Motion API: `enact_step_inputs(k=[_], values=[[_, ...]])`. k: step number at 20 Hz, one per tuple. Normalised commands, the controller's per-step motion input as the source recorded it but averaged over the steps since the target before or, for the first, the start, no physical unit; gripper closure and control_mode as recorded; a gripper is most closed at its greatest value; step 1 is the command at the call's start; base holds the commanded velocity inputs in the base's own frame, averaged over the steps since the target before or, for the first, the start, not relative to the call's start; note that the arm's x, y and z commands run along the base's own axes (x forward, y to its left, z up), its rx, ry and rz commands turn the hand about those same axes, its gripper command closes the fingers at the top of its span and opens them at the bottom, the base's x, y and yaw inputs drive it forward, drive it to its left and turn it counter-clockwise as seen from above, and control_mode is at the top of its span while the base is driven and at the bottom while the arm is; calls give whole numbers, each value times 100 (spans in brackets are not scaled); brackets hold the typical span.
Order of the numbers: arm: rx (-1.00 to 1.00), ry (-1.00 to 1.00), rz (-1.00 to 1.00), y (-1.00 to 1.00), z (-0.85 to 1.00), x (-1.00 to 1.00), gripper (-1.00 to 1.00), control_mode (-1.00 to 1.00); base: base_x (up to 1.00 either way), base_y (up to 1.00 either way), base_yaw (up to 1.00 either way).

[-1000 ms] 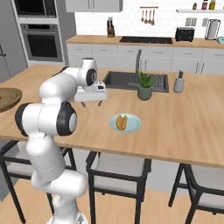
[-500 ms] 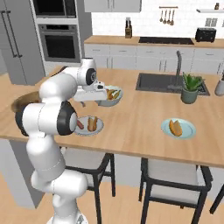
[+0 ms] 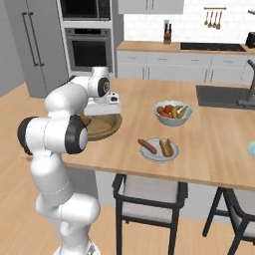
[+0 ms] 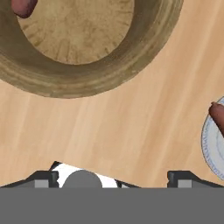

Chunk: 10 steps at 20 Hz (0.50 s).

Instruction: Place one bun and one sausage from the bowl on each plate.

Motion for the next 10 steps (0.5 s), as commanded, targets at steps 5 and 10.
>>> enact_step_inputs(k=[5, 10], values=[[-3, -3, -2, 83, 24, 2, -100, -100, 0, 0, 0], [16, -29, -13, 57, -41, 12, -100, -100, 0, 0, 0]])
